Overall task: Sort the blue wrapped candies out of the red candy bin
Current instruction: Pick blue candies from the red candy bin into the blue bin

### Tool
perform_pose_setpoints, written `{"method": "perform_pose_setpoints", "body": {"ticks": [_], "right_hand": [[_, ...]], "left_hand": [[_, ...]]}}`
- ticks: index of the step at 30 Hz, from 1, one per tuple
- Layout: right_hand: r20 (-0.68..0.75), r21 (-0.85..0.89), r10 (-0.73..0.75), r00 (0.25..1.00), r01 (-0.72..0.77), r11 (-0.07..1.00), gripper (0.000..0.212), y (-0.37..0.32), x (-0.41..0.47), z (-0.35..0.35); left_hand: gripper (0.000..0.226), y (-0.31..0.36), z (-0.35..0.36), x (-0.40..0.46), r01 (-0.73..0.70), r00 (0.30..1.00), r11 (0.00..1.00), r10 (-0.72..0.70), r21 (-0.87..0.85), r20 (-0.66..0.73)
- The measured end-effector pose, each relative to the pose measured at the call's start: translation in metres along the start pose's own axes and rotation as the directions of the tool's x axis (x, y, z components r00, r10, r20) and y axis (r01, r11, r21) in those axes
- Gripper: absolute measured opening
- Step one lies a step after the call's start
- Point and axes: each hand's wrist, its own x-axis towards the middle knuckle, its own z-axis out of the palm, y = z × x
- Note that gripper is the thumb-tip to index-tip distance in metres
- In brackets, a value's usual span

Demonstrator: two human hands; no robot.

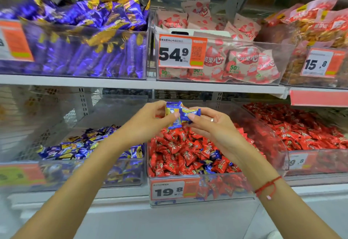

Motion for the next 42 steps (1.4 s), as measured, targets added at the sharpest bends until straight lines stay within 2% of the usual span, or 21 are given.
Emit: {"method": "perform_pose_setpoints", "body": {"ticks": [2, 4, 6, 9, 11, 12, 14, 17, 20, 24, 28, 30, 33, 36, 39, 42], "right_hand": [[0.032, -0.059, -0.016, 0.999, 0.017, 0.998, 0.022, -0.002, 0.003, 0.021], [0.038, -0.154, -0.052, 0.998, 0.058, 0.986, 0.018, 0.002, 0.010, 0.048], [0.033, -0.325, -0.168, 0.985, 0.169, 0.930, 0.017, 0.013, 0.022, 0.076], [0.128, -0.589, -0.304, 0.944, 0.319, 0.742, 0.020, 0.031, 0.037, 0.107], [0.251, -0.727, -0.277, 0.927, 0.370, 0.578, 0.027, 0.038, 0.042, 0.116], [0.296, -0.757, -0.243, 0.924, 0.382, 0.530, 0.031, 0.039, 0.043, 0.117], [0.324, -0.756, -0.215, 0.921, 0.389, 0.526, 0.032, 0.037, 0.039, 0.110], [0.298, -0.756, -0.244, 0.923, 0.384, 0.530, 0.025, 0.027, 0.026, 0.079], [0.213, -0.785, -0.205, 0.955, 0.292, 0.547, 0.019, 0.008, 0.015, 0.028], [0.008, -0.838, -0.136, 0.991, 0.080, 0.539, 0.016, -0.003, 0.001, -0.052], [-0.136, -0.871, -0.073, 0.988, -0.084, 0.485, 0.017, 0.010, -0.008, -0.103], [-0.085, -0.890, -0.007, 0.996, -0.073, 0.449, 0.017, 0.013, -0.010, -0.111], [0.088, -0.911, 0.149, 0.985, 0.019, 0.412, 0.022, 0.020, -0.009, -0.105], [0.154, -0.961, 0.207, 0.966, 0.099, 0.257, 0.040, 0.041, -0.004, -0.100], [0.050, -0.986, 0.091, 0.995, 0.034, 0.164, 0.026, 0.048, -0.004, -0.104], [-0.022, -0.977, 0.061, 0.998, -0.035, 0.211, 0.011, 0.044, -0.006, -0.108]], "left_hand": [[0.027, 0.000, -0.032, -0.008, 0.060, 0.996, 0.994, -0.065, 0.092, 0.055], [0.027, -0.011, -0.059, -0.016, 0.148, 0.988, 0.976, -0.152, 0.162, 0.016], [0.031, -0.032, -0.077, -0.021, 0.218, 0.976, 0.932, -0.209, 0.288, -0.062], [0.034, -0.065, -0.088, -0.026, 0.324, 0.945, 0.844, -0.269, 0.427, -0.186], [0.045, -0.074, -0.088, -0.029, 0.364, 0.931, 0.826, -0.317, 0.430, -0.179], [0.049, -0.077, -0.087, -0.030, 0.366, 0.931, 0.812, -0.328, 0.454, -0.163], [0.046, -0.077, -0.086, -0.029, 0.343, 0.939, 0.787, -0.304, 0.513, -0.163], [0.034, -0.062, -0.075, -0.025, 0.286, 0.953, 0.795, -0.181, 0.534, -0.242], [0.024, -0.031, -0.043, -0.024, 0.191, 0.960, 0.822, -0.041, 0.537, -0.278], [0.019, -0.009, 0.012, -0.022, 0.034, 0.982, 0.843, 0.073, 0.536, -0.176], [0.021, -0.012, 0.056, -0.008, -0.077, 0.997, 0.843, 0.082, 0.532, 0.014], [0.023, -0.018, 0.074, 0.007, -0.114, 0.991, 0.839, 0.059, 0.532, 0.118], [0.028, -0.028, 0.098, 0.037, -0.150, 0.965, 0.810, -0.005, 0.568, 0.263], [0.030, -0.038, 0.120, 0.061, -0.194, 0.913, 0.758, -0.093, 0.623, 0.398], [0.023, -0.041, 0.136, 0.070, -0.194, 0.929, 0.703, -0.092, 0.684, 0.358], [0.024, -0.041, 0.146, 0.073, -0.182, 0.958, 0.659, -0.049, 0.730, 0.282]]}}
